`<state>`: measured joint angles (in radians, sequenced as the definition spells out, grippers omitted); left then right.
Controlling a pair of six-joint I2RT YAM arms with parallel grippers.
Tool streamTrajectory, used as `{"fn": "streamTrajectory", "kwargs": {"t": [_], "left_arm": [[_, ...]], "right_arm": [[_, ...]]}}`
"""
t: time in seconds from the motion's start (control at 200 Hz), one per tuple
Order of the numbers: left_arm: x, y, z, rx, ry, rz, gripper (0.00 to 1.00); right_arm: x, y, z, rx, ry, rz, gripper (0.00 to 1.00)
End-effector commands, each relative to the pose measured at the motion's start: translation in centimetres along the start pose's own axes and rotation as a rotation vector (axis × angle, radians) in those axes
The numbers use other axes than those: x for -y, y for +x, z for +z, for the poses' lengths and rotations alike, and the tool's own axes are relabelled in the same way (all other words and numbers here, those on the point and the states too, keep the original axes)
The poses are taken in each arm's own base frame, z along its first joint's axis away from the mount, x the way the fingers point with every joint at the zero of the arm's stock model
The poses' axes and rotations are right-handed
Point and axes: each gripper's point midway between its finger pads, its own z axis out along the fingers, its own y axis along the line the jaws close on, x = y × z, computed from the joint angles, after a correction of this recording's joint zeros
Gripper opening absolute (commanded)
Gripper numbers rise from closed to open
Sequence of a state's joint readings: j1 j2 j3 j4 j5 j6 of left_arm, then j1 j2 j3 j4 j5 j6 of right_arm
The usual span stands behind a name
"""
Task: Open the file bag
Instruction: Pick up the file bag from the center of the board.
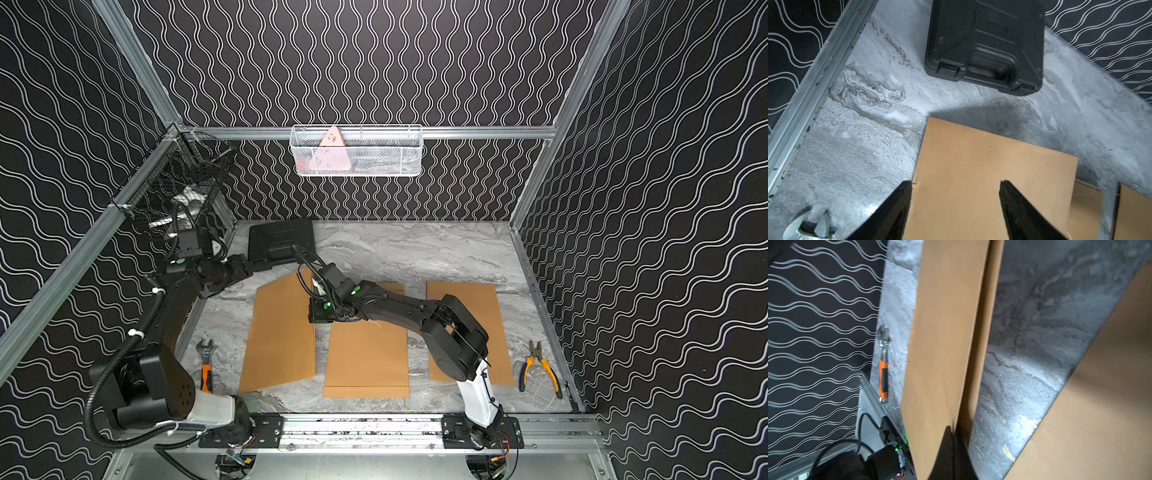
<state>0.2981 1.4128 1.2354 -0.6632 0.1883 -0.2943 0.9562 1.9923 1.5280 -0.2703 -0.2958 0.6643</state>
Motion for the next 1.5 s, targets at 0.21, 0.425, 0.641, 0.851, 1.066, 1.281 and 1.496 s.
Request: {"fn": "streamTrajectory", "kwargs": {"t": [0.21, 0.425, 0.641, 0.851, 1.066, 1.281, 1.496], "left_arm": [[4.7, -0.4, -4.3, 0.052, 0.147, 0.000, 0.73], [10.6, -0.4, -6.2, 0.086, 0.255, 0.064, 0.73], [15.1, 1.1, -5.6, 0.070, 0.298, 0.136, 0.73], [16.5, 2.0, -4.1, 0.048, 0.292, 0.158, 0.73], [17.0, 2.2, -3.8, 0.046, 0.276, 0.185, 0.72], [17.1, 2.9, -3.5, 0.028, 0.245, 0.219, 0.70], [17.1, 3.2, -3.3, 0.013, 0.219, 0.244, 0.65]], "right_arm": [[-2.3, -0.4, -2.9, 0.021, 0.046, -0.148, 0.00], [-3.7, -0.2, -4.1, 0.040, 0.070, -0.201, 0.00], [-5.2, -0.2, -5.5, 0.084, 0.093, -0.250, 0.00], [-6.3, 0.1, -6.6, 0.110, 0.102, -0.283, 0.00], [-6.8, 0.2, -6.9, 0.119, 0.103, -0.300, 0.00], [-7.1, 0.1, -6.9, 0.126, 0.100, -0.310, 0.00], [-7.3, -0.2, -6.7, 0.132, 0.094, -0.316, 0.00]]}}
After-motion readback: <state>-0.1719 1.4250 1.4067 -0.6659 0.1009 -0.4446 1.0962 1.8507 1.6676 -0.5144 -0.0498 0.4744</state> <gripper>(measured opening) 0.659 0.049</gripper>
